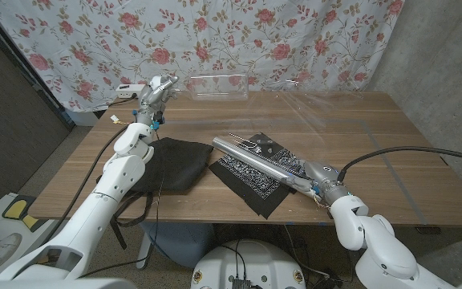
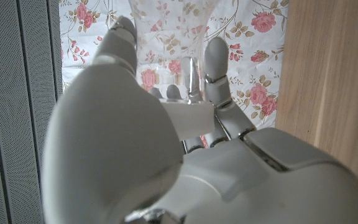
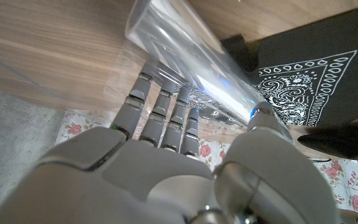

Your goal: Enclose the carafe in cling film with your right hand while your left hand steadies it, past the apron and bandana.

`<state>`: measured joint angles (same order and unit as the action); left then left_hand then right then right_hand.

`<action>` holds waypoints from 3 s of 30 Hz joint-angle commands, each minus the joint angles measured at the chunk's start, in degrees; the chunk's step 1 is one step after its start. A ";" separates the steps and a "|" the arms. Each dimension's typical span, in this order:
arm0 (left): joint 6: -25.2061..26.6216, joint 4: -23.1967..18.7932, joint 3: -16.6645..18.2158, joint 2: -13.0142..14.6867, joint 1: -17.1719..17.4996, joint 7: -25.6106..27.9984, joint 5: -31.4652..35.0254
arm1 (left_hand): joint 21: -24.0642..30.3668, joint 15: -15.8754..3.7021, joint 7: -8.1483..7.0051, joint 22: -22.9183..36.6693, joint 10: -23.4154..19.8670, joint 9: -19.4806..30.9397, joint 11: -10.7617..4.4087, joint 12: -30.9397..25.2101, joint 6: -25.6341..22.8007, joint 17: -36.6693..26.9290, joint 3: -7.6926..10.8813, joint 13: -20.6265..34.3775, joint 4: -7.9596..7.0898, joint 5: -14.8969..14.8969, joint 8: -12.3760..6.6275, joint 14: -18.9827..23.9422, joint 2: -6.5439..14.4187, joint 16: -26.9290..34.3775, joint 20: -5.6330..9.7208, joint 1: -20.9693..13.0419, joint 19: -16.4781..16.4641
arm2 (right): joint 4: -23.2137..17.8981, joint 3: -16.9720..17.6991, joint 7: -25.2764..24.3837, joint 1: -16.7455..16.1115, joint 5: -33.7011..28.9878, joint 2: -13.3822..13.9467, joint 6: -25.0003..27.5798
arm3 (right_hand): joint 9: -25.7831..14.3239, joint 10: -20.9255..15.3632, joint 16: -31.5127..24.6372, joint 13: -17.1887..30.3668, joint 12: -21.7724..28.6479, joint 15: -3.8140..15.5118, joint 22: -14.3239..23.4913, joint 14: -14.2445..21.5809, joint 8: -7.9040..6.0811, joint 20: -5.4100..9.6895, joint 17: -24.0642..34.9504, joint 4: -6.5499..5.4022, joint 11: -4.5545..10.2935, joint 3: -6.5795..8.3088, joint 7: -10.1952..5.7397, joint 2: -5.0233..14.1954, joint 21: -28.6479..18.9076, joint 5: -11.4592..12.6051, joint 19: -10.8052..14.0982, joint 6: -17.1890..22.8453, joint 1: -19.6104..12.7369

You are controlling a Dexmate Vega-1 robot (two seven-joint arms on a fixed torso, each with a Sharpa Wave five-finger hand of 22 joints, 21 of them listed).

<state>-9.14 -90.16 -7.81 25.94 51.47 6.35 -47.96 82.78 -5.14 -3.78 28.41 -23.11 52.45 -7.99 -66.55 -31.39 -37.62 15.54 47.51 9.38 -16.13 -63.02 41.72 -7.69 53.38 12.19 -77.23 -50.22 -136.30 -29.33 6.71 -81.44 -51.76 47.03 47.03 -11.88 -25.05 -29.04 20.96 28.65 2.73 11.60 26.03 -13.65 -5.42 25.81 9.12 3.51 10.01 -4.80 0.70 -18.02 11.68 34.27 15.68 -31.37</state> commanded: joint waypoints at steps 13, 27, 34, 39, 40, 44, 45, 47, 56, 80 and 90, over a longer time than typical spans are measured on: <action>0.10 0.73 -0.25 -0.15 -0.36 -0.32 -0.15 | 0.58 -3.40 -0.28 -0.17 -0.14 -0.14 -0.34 -0.69 -0.03 0.07 0.47 0.02 -0.11 -0.53 -1.71 3.29 15.80 26.40 0.57 -15.43 0.39 | -0.02 -1.92 11.46 2.04 -5.31 0.01 2.64 | -0.44 3.95 2.72 1.54 0.84 7.17 0.13 -1.37 2.18 -0.32 0.88 1.61 0.21 7.15 0.26 3.92 0.04 1.30 -0.80 -4.05 -11.20; 0.00 1.09 -0.44 -0.35 -0.64 -0.29 -0.14 | 0.85 -3.50 -0.52 -0.33 -0.03 -0.41 -0.57 -1.04 0.16 0.20 0.57 -0.05 -0.10 -0.55 -2.20 3.27 15.80 26.61 0.57 -15.38 0.41 | 0.84 -2.66 16.43 3.65 -7.26 -0.24 2.87 | -0.54 4.91 4.35 1.90 1.09 7.65 -0.01 -1.37 2.31 0.18 0.62 1.70 0.49 10.10 0.24 3.60 0.03 2.14 -0.83 -5.35 -15.89; 0.03 1.07 -0.51 -0.31 -0.67 -0.22 -0.06 | 0.97 -3.50 -0.49 -0.39 -0.03 -0.67 -0.44 -1.19 0.20 0.33 0.58 -0.14 -0.11 -0.56 -2.36 3.22 15.78 26.70 0.57 -15.34 0.42 | 1.13 -2.84 20.13 4.76 -7.81 -0.32 3.06 | -0.63 6.67 6.01 1.86 0.45 7.28 -0.21 -2.23 2.62 0.51 0.38 1.85 0.35 13.25 0.40 3.96 -0.01 3.73 -0.64 -7.89 -20.60; 0.03 0.96 -0.51 -0.34 -0.63 -0.16 -0.11 | 1.13 -3.57 -0.44 -0.31 -0.01 -0.75 -0.67 -1.28 0.36 0.48 0.62 -0.20 -0.09 -0.56 -2.48 3.08 15.79 26.67 0.57 -15.36 0.40 | 1.51 -2.75 22.27 5.42 -7.27 -0.30 2.72 | -0.69 8.37 7.13 1.88 -0.22 7.37 -0.37 -2.47 2.89 0.63 0.23 1.71 0.59 15.61 0.71 4.11 0.08 5.77 -0.68 -10.38 -23.57; 0.04 0.96 -0.51 -0.34 -0.61 -0.20 -0.14 | 1.06 -3.59 -0.56 -0.38 -0.07 -0.67 -0.62 -1.25 0.36 0.25 0.64 -0.33 -0.08 -0.56 -2.58 3.09 15.80 26.85 0.56 -15.37 0.50 | 1.70 -3.09 22.58 5.66 -7.74 -0.38 2.81 | -0.70 8.40 7.24 1.89 -0.23 7.38 -0.40 -2.40 3.00 0.66 0.21 1.66 0.60 15.79 0.80 3.97 0.07 5.98 -0.63 -10.93 -23.76; -0.07 0.79 -0.49 -0.43 -0.45 -0.10 -0.15 | 1.14 -3.50 -0.44 -0.39 0.07 -0.92 -0.76 -1.38 0.38 0.32 0.67 -0.19 -0.11 -0.57 -2.60 3.03 15.84 26.86 0.56 -15.34 0.48 | 2.12 -3.40 23.92 6.30 -7.56 -0.62 2.35 | -0.73 8.44 6.67 2.01 -0.15 8.71 -0.50 1.54 3.09 1.77 0.31 1.61 1.43 17.48 1.06 3.10 -0.93 7.22 2.05 -13.80 -26.18; -0.12 0.80 -0.50 -0.43 -0.44 -0.13 -0.13 | 1.14 -3.59 -0.46 -0.42 0.17 -0.75 -0.77 -1.54 0.43 0.23 0.68 0.07 -0.10 -0.57 -2.74 2.93 15.84 26.91 0.56 -15.34 0.50 | 2.28 -3.60 24.57 6.61 -7.60 -0.74 2.40 | -0.74 8.46 6.41 2.05 -0.10 8.94 -0.51 1.87 3.16 2.33 0.69 1.67 1.45 17.49 1.15 2.86 -1.20 7.30 2.76 -14.62 -26.83; -0.20 0.76 -0.48 -0.47 -0.41 -0.12 -0.13 | 1.16 -3.60 -0.53 -0.45 0.16 -0.83 -0.70 -1.43 0.43 0.28 0.69 -0.18 -0.10 -0.58 -2.77 2.89 15.84 26.90 0.56 -15.33 0.53 | 2.75 -4.24 25.57 7.20 -8.28 -0.87 2.38 | -0.77 8.54 5.31 2.26 0.10 9.23 -0.45 3.04 3.15 4.26 2.05 1.48 1.62 16.97 1.13 2.15 -2.11 7.10 4.84 -16.48 -28.21; -0.36 0.21 -0.22 -0.48 0.06 0.34 -0.07 | 1.38 -3.55 -0.56 -0.41 0.26 -1.08 -0.63 -1.73 0.55 0.33 0.75 -0.12 -0.10 -0.57 -3.07 2.79 15.85 27.09 0.56 -15.27 0.54 | 5.26 -4.54 25.69 7.81 -7.56 -2.82 2.37 | -1.95 3.17 -0.08 6.39 7.21 10.69 0.29 8.80 -0.71 9.65 10.45 1.01 2.37 13.12 2.56 1.95 -6.28 3.90 10.03 -8.03 -35.67; -0.29 -0.63 0.23 -0.48 1.14 1.17 0.09 | 1.67 -3.70 -0.81 -0.51 0.49 -1.53 -0.76 -2.03 0.81 0.63 0.91 -0.39 -0.05 -0.61 -3.73 2.85 15.83 27.44 0.55 -15.25 0.68 | 11.31 -5.06 20.66 8.08 -3.65 -5.32 -0.71 | -12.68 -4.98 -4.25 23.31 24.70 10.89 4.05 25.17 -11.38 13.51 25.82 0.67 5.69 9.97 -1.02 1.55 -18.69 13.75 12.82 9.30 -48.68; -0.57 -0.51 0.22 -0.64 1.02 1.23 0.31 | 1.74 -3.65 -0.75 -0.59 0.67 -1.65 -0.96 -2.26 0.80 0.60 0.97 -0.29 -0.08 -0.61 -4.07 2.65 15.86 27.58 0.55 -15.21 0.76 | 9.94 -3.70 17.20 7.19 -0.91 -4.37 -1.02 | -16.28 -2.65 -4.64 32.58 29.97 10.78 7.27 26.04 -11.66 13.90 31.52 -0.01 5.28 7.58 -1.39 1.68 -24.86 15.34 10.03 5.39 -50.54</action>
<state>-9.61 -90.48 -7.70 25.48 52.28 7.28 -47.89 84.10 -5.44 -4.30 27.92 -22.71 50.75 -8.40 -68.22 -30.47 -36.76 15.97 47.15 9.34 -16.35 -64.77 41.42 -7.69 54.20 12.49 -77.23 -49.50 -129.72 -34.66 31.19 -72.62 -60.98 42.08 48.15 -19.98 -24.02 -32.39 35.26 45.18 -2.15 30.48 38.14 -21.92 -2.00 45.60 9.89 3.92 20.68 -3.60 1.39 -30.28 17.62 38.10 22.60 -71.65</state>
